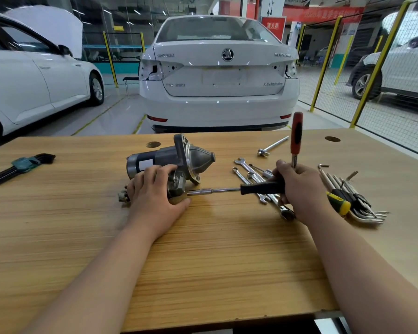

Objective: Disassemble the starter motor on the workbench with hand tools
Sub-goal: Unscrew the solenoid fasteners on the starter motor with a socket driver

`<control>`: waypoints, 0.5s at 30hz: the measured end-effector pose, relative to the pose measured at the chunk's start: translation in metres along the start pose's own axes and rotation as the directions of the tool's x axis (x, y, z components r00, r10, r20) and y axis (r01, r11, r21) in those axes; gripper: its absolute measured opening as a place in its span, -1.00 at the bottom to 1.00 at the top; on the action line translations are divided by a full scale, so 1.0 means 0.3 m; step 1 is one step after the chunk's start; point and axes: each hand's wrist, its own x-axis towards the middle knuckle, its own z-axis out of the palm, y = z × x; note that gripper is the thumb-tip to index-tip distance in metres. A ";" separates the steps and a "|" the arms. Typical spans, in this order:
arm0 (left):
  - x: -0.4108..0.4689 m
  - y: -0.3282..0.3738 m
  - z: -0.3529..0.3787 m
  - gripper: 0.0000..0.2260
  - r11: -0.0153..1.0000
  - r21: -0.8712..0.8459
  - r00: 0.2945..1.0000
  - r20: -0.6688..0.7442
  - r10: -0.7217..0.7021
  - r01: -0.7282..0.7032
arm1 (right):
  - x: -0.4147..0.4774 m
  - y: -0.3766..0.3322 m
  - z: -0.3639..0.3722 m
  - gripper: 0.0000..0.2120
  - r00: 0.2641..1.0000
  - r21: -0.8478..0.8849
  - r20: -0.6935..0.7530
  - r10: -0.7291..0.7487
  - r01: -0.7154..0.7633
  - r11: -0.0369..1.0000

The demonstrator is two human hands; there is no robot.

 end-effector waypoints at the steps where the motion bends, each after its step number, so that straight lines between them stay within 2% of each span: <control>1: -0.001 0.000 -0.001 -0.30 1.000 0.000 1.000 -0.002 0.000 0.000 | -0.001 0.001 0.008 -0.72 1.000 -0.001 0.008 0.004 -0.004 1.000; 9: 0.000 0.007 0.001 -0.37 1.000 -0.004 0.999 -0.037 -0.017 0.017 | 0.000 -0.005 0.007 -0.72 1.000 0.016 0.009 0.027 -0.028 0.999; 15: 0.005 0.009 0.006 -0.40 0.999 0.031 0.998 -0.056 -0.016 0.018 | 0.012 0.007 0.017 -0.69 0.993 -0.001 0.071 0.092 -0.092 0.996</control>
